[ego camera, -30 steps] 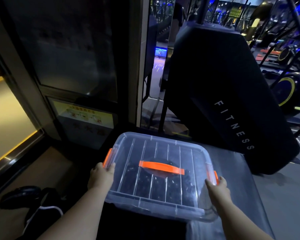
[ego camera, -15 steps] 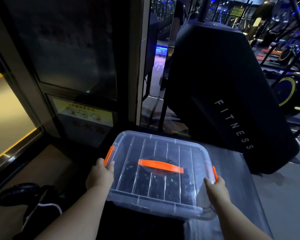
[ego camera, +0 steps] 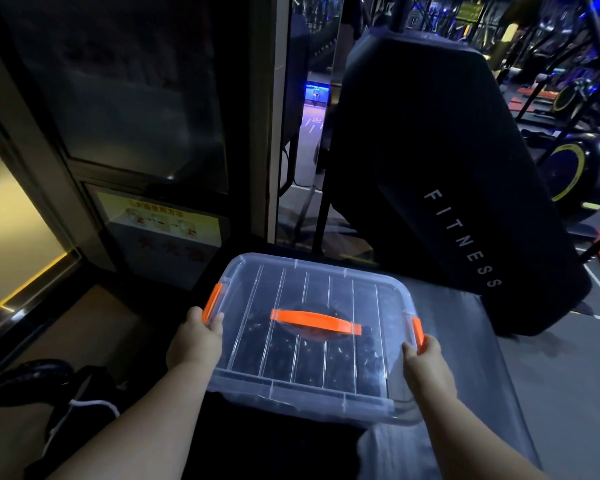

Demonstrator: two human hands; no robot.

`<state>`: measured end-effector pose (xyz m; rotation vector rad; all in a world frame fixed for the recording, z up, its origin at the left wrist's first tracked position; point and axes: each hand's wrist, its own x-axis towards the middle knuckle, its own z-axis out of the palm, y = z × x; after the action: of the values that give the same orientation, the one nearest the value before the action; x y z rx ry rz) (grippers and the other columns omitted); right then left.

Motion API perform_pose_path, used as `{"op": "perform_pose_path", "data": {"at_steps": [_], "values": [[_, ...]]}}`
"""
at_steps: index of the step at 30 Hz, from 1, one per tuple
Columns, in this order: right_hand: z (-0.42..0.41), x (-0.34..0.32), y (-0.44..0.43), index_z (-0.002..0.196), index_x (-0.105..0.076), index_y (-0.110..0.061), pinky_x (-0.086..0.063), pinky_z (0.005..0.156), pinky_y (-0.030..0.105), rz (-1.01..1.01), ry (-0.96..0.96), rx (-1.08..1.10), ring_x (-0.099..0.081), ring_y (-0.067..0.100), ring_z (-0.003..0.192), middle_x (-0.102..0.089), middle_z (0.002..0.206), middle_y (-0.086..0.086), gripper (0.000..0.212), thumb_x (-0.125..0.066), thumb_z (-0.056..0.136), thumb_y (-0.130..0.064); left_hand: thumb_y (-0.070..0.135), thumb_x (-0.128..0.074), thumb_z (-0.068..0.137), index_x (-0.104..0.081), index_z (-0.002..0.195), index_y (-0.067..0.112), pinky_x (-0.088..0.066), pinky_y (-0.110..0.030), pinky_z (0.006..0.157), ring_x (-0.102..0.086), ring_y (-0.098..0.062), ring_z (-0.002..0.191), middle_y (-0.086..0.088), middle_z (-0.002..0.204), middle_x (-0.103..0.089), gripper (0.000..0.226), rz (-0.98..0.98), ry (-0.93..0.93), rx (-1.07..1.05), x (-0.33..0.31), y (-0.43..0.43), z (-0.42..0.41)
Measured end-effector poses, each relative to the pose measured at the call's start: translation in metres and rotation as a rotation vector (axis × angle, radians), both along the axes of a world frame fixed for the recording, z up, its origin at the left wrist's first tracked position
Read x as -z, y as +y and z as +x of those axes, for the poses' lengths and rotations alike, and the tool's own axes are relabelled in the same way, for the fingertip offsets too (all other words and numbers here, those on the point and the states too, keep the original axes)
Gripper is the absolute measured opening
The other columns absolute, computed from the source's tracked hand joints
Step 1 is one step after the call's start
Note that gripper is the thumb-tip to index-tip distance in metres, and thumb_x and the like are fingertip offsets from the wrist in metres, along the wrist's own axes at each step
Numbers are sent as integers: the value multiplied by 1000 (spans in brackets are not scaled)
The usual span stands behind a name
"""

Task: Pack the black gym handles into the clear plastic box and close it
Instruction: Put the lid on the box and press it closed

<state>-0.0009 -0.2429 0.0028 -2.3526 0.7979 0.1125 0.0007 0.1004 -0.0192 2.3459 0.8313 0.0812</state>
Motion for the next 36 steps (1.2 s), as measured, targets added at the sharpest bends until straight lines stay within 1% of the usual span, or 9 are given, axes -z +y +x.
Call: {"op": "perform_pose_path", "data": {"at_steps": [9,12,15,20,23,28,30,31,36], "values": [[3,1,-3,124,-37,-17,-40,71,36,57,9,-30,-54,30,80,-57,97,11,33,-43,97,-34,50,-41,94,-44,102,20,-54,-44,72,-61,-30,78,-7,90,-58,31,17,31,-43,-1,-4,2],[2,4,-7,125,-35,-19,-48,81,42,84,-1,-32,-59,33,85,-60,100,13,35,-44,95,-36,50,-40,94,-42,102,20,-54,-46,73,-61,-32,82,-8,93,-58,31,11,44,-60,-2,-7,1],[1,4,-10,124,-35,-18,-47,82,42,100,10,-56,-59,34,89,-61,101,14,34,-44,96,-35,50,-38,94,-42,106,19,-53,-47,73,-60,-34,85,-10,96,-58,33,13,59,-83,-5,-10,-1],[-1,5,-29,120,-38,-15,-38,74,37,105,2,-86,-54,32,87,-59,100,14,29,-42,97,-33,48,-37,95,-40,111,16,-52,-48,76,-59,-37,88,-13,101,-57,36,-6,82,-91,-10,-27,-7],[-6,4,-53,123,-37,-16,-35,74,35,110,-3,-64,-50,31,85,-57,100,14,31,-42,97,-32,48,-37,96,-40,110,15,-48,-44,71,-58,-37,89,-14,104,-58,36,-21,82,-59,-11,-50,-9],[-23,8,-107,118,-39,-19,-40,79,39,62,5,17,-54,34,89,-60,105,17,28,-43,96,-35,47,-37,96,-40,107,14,-43,-38,64,-57,-34,84,-13,104,-60,35,-59,70,25,-14,-105,-2],[-29,7,-128,126,-38,-18,-37,79,37,35,18,34,-55,37,97,-59,114,20,34,-43,97,-35,47,-38,96,-41,107,14,-41,-37,63,-56,-32,83,-12,104,-60,35,-69,72,47,-15,-127,1],[-31,6,-137,130,-37,-17,-35,77,37,24,23,40,-54,37,95,-59,116,21,38,-43,98,-35,46,-38,96,-41,107,14,-41,-37,64,-56,-32,83,-13,104,-61,35,-71,71,58,-15,-138,3],[-34,6,-165,125,-40,-16,-33,71,35,48,1,47,-45,28,78,-55,97,12,32,-44,98,-32,48,-38,96,-42,108,14,-45,-39,68,-59,-36,92,-12,107,-60,36,-56,53,76,-10,-166,8]]}}
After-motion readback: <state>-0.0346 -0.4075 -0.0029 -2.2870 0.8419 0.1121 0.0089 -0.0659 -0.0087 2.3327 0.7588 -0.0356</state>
